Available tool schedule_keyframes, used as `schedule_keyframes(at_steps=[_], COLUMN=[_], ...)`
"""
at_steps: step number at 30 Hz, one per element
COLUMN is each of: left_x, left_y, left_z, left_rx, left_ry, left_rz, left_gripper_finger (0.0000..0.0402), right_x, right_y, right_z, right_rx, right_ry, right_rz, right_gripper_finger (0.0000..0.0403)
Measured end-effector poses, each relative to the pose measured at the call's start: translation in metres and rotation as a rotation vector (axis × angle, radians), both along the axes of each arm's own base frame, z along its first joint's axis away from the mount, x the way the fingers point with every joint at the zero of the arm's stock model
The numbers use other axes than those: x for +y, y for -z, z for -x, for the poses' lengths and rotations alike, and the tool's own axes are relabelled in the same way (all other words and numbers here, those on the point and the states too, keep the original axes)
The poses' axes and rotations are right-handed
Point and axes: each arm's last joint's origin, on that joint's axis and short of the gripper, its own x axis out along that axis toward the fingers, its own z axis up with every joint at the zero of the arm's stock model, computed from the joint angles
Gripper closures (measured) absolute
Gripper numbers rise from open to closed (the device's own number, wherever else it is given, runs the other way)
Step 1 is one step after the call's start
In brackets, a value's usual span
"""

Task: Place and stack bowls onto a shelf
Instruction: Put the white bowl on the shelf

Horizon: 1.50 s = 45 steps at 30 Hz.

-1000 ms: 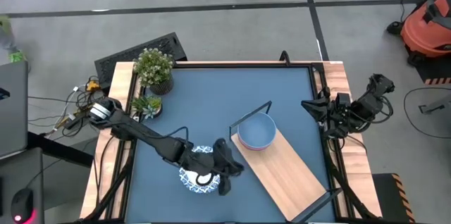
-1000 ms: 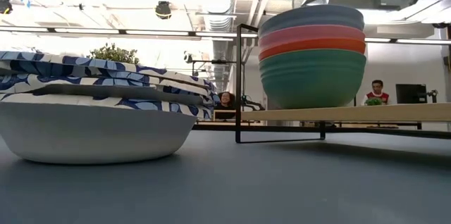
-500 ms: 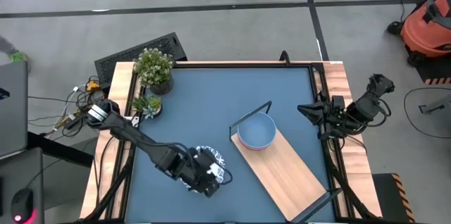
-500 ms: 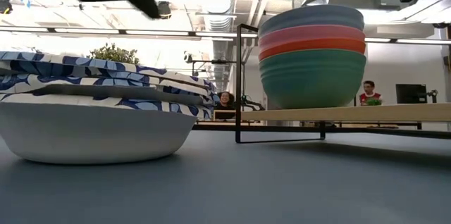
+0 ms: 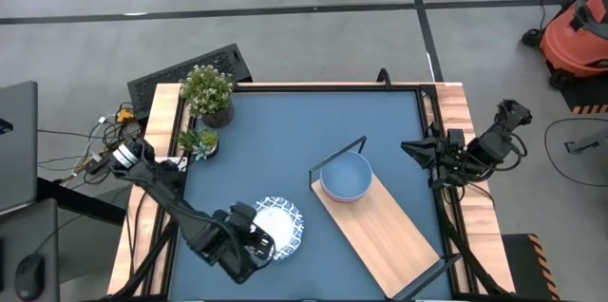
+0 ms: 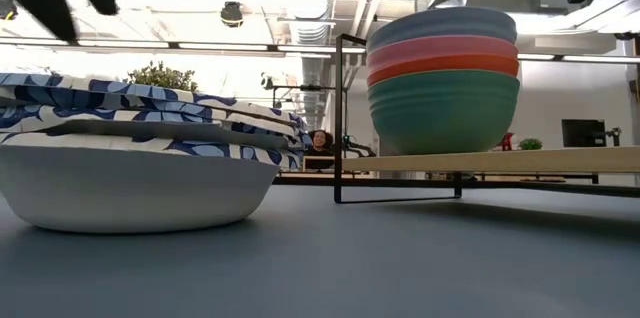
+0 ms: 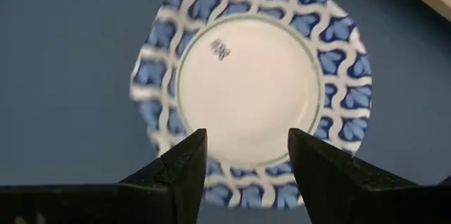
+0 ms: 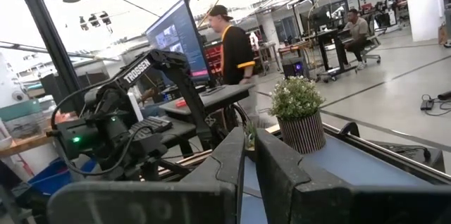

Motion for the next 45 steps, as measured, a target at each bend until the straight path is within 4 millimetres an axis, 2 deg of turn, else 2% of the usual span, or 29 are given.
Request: schedule_keyframes(at_steps=[7, 17, 23, 28, 35, 38, 45], left_x=[-0.01, -0.012, -0.003, 0.006, 0.02, 0.022, 0.023], left_y=[0.001, 0.001, 0.005, 0.005, 0.023, 0.029, 0.03], left_z=[0.008, 0.007, 0.006, -0.001, -0.001, 0.001, 0.001], left_rx=[0.018, 0.02, 0.082, 0.046, 0.103, 0.136, 0.136], left_ry=[-0.064, -0.248, -0.296, -0.306, -0.312, -0.313, -0.295], left_rz=[0.1, 0.245, 0.218, 0.161, 0.116, 0.113, 0.106], left_gripper_finger=[0.0219, 0.0219, 0.0219, 0.0219, 0.0219, 0.0219, 0.0232], right_x=[0.001, 0.002, 0.002, -0.001, -0.005, -0.006, -0.009], right_y=[0.005, 0.013, 0.023, 0.026, 0.026, 0.027, 0.029], right_z=[-0.001, -0.002, -0.003, -0.005, -0.006, -0.007, -0.008], right_rx=[0.043, 0.116, 0.171, 0.187, 0.189, 0.201, 0.223], right_ry=[0.001, -0.001, -0.002, 0.028, 0.076, 0.087, 0.126], right_rz=[0.04, 0.091, 0.05, 0.02, 0.017, 0.026, 0.039], right_gripper_finger=[0.034, 0.034, 0.034, 0.034, 0.034, 0.034, 0.034])
